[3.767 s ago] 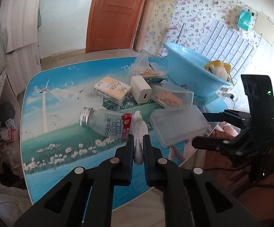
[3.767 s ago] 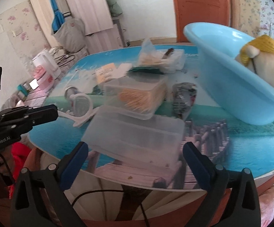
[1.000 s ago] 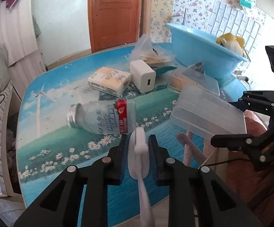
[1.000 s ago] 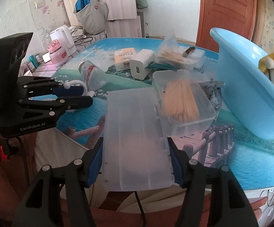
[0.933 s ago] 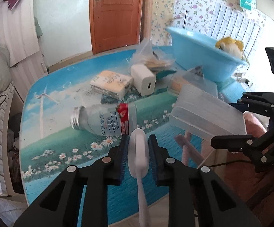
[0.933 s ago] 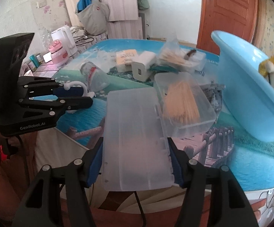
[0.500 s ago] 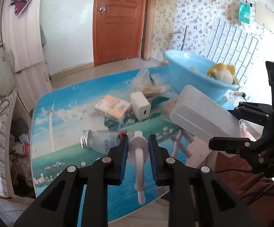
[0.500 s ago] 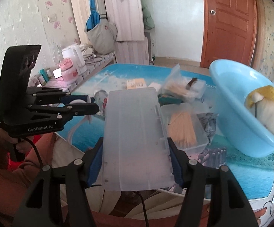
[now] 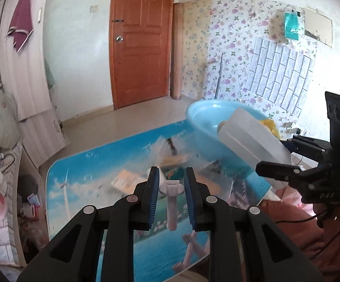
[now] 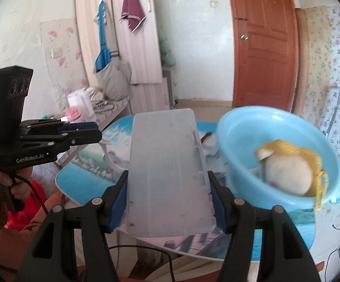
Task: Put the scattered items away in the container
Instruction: 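Carry the hook and clear box to the basin while the left gripper releases the hook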
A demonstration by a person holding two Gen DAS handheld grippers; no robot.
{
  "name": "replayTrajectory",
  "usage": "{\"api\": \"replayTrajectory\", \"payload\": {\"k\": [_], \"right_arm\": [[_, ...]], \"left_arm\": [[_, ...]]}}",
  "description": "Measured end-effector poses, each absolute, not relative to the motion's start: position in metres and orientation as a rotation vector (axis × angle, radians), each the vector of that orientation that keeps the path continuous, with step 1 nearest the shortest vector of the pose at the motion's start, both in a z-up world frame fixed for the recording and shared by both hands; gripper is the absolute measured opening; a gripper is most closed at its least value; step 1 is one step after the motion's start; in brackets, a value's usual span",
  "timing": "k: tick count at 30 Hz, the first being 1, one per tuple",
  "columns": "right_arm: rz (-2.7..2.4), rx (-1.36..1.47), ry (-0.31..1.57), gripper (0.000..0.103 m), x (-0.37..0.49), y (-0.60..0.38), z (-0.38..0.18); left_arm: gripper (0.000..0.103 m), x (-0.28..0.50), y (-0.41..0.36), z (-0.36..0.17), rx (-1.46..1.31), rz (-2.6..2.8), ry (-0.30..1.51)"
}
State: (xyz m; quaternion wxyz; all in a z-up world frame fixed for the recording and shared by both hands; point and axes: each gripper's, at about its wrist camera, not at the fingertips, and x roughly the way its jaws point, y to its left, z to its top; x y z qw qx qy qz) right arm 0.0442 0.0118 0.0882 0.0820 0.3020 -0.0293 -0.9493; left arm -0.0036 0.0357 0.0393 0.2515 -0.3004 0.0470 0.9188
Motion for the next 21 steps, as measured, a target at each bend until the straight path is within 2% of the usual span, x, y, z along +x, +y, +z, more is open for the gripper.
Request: {"api": "replayTrajectory", "payload": {"k": [7, 13, 21], "right_arm": [[-2.968, 0.779, -0.097, 0.061, 0.048, 0.050, 0.119], [-3.075, 0.752, -0.171, 0.061, 0.044, 0.093, 0.122], [-3.149, 0.803, -0.248, 0.061, 0.031, 0.148, 0.108]], "left_arm": [[0.020, -0.025, 0.073, 0.075, -0.722, 2.463, 0.177], [0.020, -0.048, 0.117, 0.090, -0.685, 2.403, 0.228], [0.020, -0.082, 0.181, 0.076, -0.733, 2.292, 0.264]]}}
